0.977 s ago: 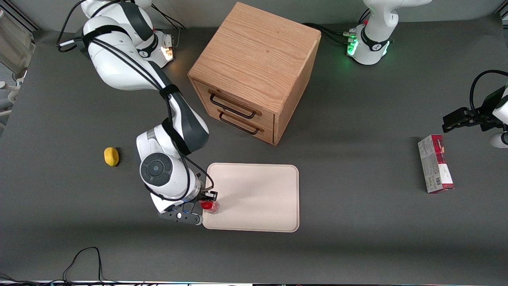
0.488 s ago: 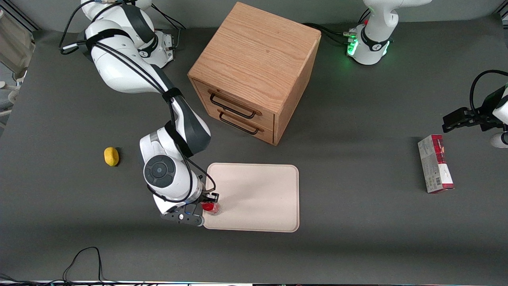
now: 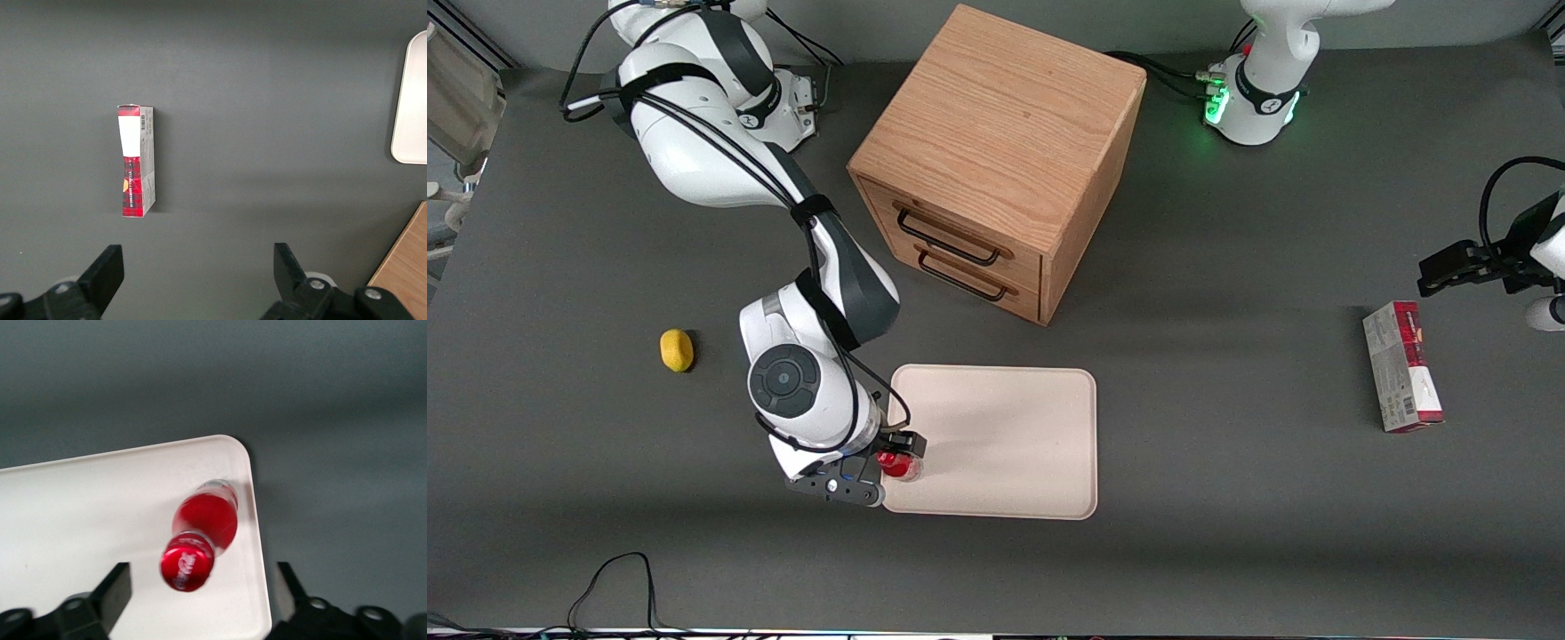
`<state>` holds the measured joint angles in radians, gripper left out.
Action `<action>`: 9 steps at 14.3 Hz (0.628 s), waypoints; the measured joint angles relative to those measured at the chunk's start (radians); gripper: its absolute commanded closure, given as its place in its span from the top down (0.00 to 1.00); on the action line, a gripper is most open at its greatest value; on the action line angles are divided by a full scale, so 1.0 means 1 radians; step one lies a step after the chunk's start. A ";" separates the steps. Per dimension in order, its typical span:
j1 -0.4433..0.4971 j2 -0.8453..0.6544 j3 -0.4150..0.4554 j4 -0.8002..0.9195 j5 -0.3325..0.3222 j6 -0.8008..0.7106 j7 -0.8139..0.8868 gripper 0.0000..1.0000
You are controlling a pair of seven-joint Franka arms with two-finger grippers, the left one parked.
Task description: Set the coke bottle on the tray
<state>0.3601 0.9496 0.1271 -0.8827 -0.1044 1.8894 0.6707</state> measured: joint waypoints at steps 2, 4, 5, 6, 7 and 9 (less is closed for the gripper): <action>0.000 0.000 0.000 0.000 0.000 0.000 0.000 1.00; 0.000 0.000 0.000 0.000 0.000 0.000 0.000 1.00; 0.000 0.000 0.000 0.000 0.000 0.000 0.000 1.00; 0.000 0.000 0.000 0.000 0.000 0.000 0.000 1.00; 0.000 0.000 0.000 0.001 0.000 -0.001 0.000 1.00; 0.000 -0.005 0.000 0.012 0.000 -0.042 0.000 1.00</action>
<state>0.3601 0.9441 0.1272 -0.8703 -0.1046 1.8470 0.6707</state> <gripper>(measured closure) 0.000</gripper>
